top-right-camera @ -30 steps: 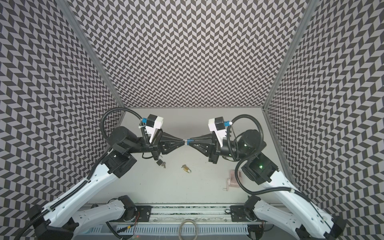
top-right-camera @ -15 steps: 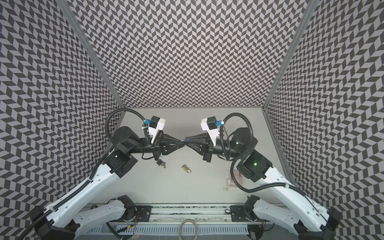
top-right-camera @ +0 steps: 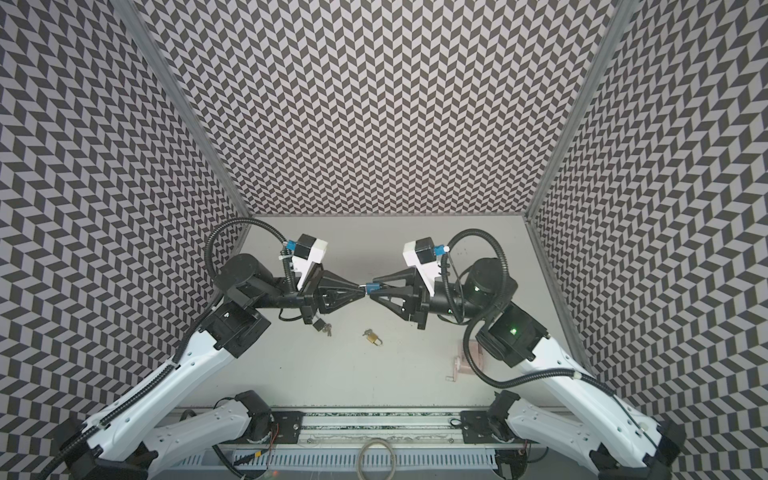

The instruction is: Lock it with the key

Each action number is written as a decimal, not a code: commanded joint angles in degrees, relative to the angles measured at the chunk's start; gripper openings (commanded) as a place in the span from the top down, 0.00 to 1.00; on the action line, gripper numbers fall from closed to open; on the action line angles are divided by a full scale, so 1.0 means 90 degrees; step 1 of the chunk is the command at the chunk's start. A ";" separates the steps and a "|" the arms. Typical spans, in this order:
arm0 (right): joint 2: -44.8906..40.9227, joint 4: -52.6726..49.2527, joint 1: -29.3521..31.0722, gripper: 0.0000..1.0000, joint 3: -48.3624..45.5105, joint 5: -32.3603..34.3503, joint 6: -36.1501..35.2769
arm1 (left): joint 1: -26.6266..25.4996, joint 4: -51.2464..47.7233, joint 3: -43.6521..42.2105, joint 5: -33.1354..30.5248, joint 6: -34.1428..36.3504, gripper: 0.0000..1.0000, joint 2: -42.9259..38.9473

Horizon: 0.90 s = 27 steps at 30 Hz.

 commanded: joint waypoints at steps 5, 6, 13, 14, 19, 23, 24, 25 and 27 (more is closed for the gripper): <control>-0.0498 0.0023 -0.0090 0.33 0.0168 0.0503 -0.0191 | 0.0122 0.0082 0.0248 0.0007 0.0059 1.00 -0.0291; -0.0494 0.0018 -0.0091 0.33 0.0186 0.0484 -0.0188 | 0.0122 0.0090 0.0247 0.0005 0.0059 1.00 -0.0277; -0.0249 0.0026 -0.0091 0.39 0.0316 0.0112 -0.0141 | 0.0107 0.0134 0.0279 0.0094 0.0025 1.00 -0.0185; -0.0196 0.0051 -0.0091 0.39 0.0342 0.0050 -0.0117 | 0.0113 0.0130 0.0290 0.0099 0.0028 1.00 -0.0175; -0.0023 0.0120 -0.0091 0.45 0.0434 -0.0085 -0.0068 | 0.0082 0.0100 0.0310 0.0171 0.0023 1.00 -0.0074; -0.0012 0.0142 -0.0091 0.52 0.0434 -0.0046 -0.0059 | 0.0054 0.0101 0.0322 0.0174 0.0040 1.00 -0.0068; -0.0014 0.0137 -0.0091 0.55 0.0421 -0.0019 -0.0065 | 0.0054 0.0092 0.0320 0.0183 0.0056 1.00 -0.0066; -0.0012 0.0122 -0.0091 0.58 0.0422 0.0006 -0.0064 | 0.0053 0.0091 0.0320 0.0188 0.0053 1.00 -0.0066; -0.0006 0.0117 -0.0091 0.61 0.0415 0.0027 -0.0060 | 0.0054 0.0098 0.0322 0.0199 0.0055 1.00 -0.0057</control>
